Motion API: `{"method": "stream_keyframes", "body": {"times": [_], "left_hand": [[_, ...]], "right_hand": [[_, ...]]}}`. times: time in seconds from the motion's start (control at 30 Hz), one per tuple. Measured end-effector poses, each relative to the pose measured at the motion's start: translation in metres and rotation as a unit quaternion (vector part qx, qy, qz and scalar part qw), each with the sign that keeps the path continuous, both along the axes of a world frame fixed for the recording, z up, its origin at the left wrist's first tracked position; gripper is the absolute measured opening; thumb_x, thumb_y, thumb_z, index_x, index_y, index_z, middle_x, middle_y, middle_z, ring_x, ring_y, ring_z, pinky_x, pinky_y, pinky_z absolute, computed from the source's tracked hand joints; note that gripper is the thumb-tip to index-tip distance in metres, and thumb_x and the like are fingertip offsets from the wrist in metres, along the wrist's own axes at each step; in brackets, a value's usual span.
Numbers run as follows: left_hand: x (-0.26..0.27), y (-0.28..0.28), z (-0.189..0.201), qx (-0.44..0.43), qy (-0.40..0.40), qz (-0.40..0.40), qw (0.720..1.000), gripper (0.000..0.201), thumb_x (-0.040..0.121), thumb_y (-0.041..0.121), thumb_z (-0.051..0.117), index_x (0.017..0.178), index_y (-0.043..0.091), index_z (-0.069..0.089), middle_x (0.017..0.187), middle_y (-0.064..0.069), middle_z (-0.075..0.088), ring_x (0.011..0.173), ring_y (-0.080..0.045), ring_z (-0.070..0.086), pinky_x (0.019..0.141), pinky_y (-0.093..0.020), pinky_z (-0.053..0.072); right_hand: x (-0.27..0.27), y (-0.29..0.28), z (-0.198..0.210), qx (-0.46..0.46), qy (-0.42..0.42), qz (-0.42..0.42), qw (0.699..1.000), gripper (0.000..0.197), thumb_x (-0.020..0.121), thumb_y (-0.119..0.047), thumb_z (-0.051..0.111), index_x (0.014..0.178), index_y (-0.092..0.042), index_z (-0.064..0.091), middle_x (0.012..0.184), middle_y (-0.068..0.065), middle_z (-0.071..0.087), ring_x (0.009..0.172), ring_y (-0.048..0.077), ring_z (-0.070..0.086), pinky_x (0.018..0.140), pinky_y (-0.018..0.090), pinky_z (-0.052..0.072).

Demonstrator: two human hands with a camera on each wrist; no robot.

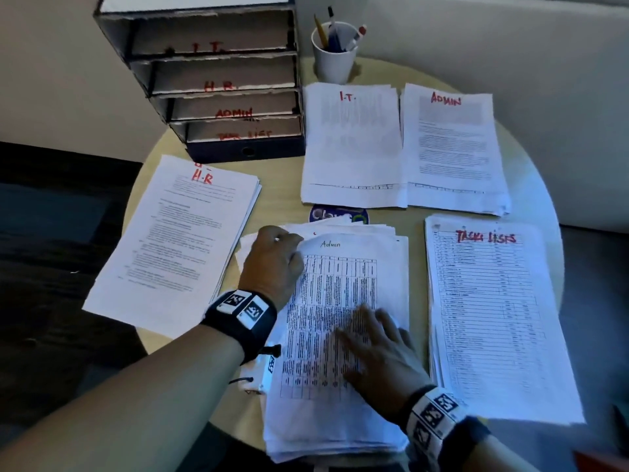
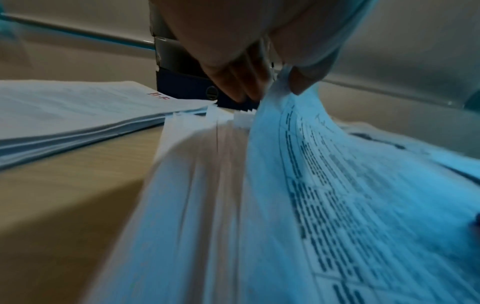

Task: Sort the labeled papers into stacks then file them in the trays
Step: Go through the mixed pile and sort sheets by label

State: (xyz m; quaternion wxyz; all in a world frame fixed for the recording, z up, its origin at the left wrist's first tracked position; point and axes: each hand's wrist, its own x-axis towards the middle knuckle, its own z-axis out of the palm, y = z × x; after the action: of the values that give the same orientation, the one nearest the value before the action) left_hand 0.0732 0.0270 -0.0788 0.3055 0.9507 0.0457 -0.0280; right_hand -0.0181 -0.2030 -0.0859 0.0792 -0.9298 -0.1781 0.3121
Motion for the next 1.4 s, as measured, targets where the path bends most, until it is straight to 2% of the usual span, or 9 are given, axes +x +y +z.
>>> {"method": "stream_keyframes", "body": {"times": [0.27, 0.53, 0.73, 0.87, 1.0, 1.1, 1.2, 1.3, 1.4], "left_hand": [[-0.003, 0.004, 0.004, 0.033, 0.066, -0.066, 0.995, 0.053, 0.101, 0.02, 0.048, 0.153, 0.019, 0.035, 0.132, -0.014, 0.053, 0.115, -0.034, 0.054, 0.092, -0.034, 0.044], [0.007, 0.004, 0.004, -0.026, 0.06, -0.044, 0.997, 0.029, 0.099, 0.021, 0.046, 0.116, 0.009, 0.066, 0.097, -0.012, 0.066, 0.088, -0.034, 0.06, 0.073, -0.034, 0.047], [-0.015, 0.008, 0.021, -0.106, 0.076, 0.021, 0.991, 0.03, 0.097, 0.022, 0.06, 0.071, 0.036, 0.057, 0.064, 0.005, 0.058, 0.066, -0.021, 0.054, 0.058, -0.025, 0.037], [-0.036, 0.015, 0.045, -0.252, 0.048, 0.071, 0.964, 0.021, 0.09, 0.01, 0.07, 0.081, 0.029, 0.074, 0.078, 0.009, 0.071, 0.077, -0.011, 0.064, 0.067, -0.025, 0.05], [-0.048, 0.019, 0.066, -0.343, 0.078, -0.004, 0.936, 0.028, 0.084, -0.017, 0.063, 0.082, 0.008, 0.074, 0.079, 0.008, 0.073, 0.071, -0.005, 0.065, 0.063, -0.019, 0.05], [-0.045, 0.028, 0.073, -0.395, 0.158, -0.027, 0.904, 0.029, 0.083, -0.022, 0.058, 0.084, 0.003, 0.072, 0.076, 0.002, 0.071, 0.07, -0.007, 0.063, 0.064, -0.018, 0.049], [-0.031, 0.047, 0.062, -0.367, 0.216, -0.04, 0.904, 0.037, 0.088, -0.017, 0.057, 0.098, 0.014, 0.074, 0.097, 0.004, 0.073, 0.093, -0.011, 0.065, 0.084, -0.027, 0.051], [-0.006, 0.052, 0.036, -0.165, 0.186, 0.012, 0.968, 0.034, 0.094, 0.001, 0.052, 0.106, 0.026, 0.07, 0.122, 0.005, 0.065, 0.116, -0.014, 0.06, 0.1, -0.032, 0.047], [0.019, 0.035, 0.018, 0.035, 0.154, -0.073, 0.985, 0.044, 0.089, 0.024, 0.065, 0.132, 0.021, 0.057, 0.137, -0.002, 0.05, 0.125, -0.025, 0.049, 0.104, -0.033, 0.042]], "right_hand": [[0.001, -0.005, 0.004, 0.023, 0.008, -0.008, 1.0, 0.068, 0.09, -0.058, 0.049, 0.146, -0.054, 0.011, 0.162, -0.009, -0.019, 0.149, 0.022, -0.017, 0.119, 0.048, -0.001], [-0.001, -0.008, -0.001, 0.034, 0.003, -0.012, 0.999, 0.074, 0.09, -0.052, 0.053, 0.147, -0.054, 0.005, 0.161, -0.007, -0.023, 0.148, 0.022, -0.021, 0.12, 0.049, -0.002], [0.006, -0.014, 0.005, 0.096, 0.011, -0.054, 0.994, 0.065, 0.086, -0.056, 0.058, 0.143, -0.054, 0.029, 0.16, -0.018, -0.002, 0.151, 0.015, 0.002, 0.122, 0.041, 0.013], [0.027, -0.027, 0.012, 0.247, -0.115, -0.352, 0.896, 0.081, 0.076, -0.035, 0.08, 0.145, -0.03, 0.039, 0.149, -0.006, 0.039, 0.133, 0.016, 0.043, 0.109, 0.038, 0.041], [0.058, -0.036, 0.009, 0.444, -0.024, -0.501, 0.742, 0.073, 0.073, -0.024, 0.08, 0.139, -0.026, 0.048, 0.126, -0.001, 0.06, 0.119, 0.02, 0.057, 0.099, 0.038, 0.05], [0.065, -0.041, 0.012, 0.464, -0.017, -0.433, 0.773, 0.029, 0.078, 0.001, 0.072, 0.085, -0.026, 0.074, 0.091, 0.0, 0.073, 0.092, 0.025, 0.068, 0.073, 0.027, 0.058], [0.055, -0.052, 0.019, 0.476, -0.002, -0.427, 0.769, 0.031, 0.068, 0.012, 0.076, 0.067, -0.019, 0.076, 0.076, 0.004, 0.074, 0.076, 0.022, 0.068, 0.07, 0.029, 0.053], [0.035, -0.068, 0.019, 0.523, 0.03, -0.431, 0.735, 0.029, 0.067, 0.02, 0.066, 0.063, -0.008, 0.073, 0.08, 0.015, 0.074, 0.082, 0.036, 0.068, 0.068, 0.026, 0.055], [0.029, -0.062, 0.016, 0.496, 0.108, -0.464, 0.726, 0.014, 0.07, -0.015, 0.07, 0.072, -0.001, 0.074, 0.092, 0.022, 0.072, 0.09, 0.036, 0.068, 0.071, 0.03, 0.054]]}}
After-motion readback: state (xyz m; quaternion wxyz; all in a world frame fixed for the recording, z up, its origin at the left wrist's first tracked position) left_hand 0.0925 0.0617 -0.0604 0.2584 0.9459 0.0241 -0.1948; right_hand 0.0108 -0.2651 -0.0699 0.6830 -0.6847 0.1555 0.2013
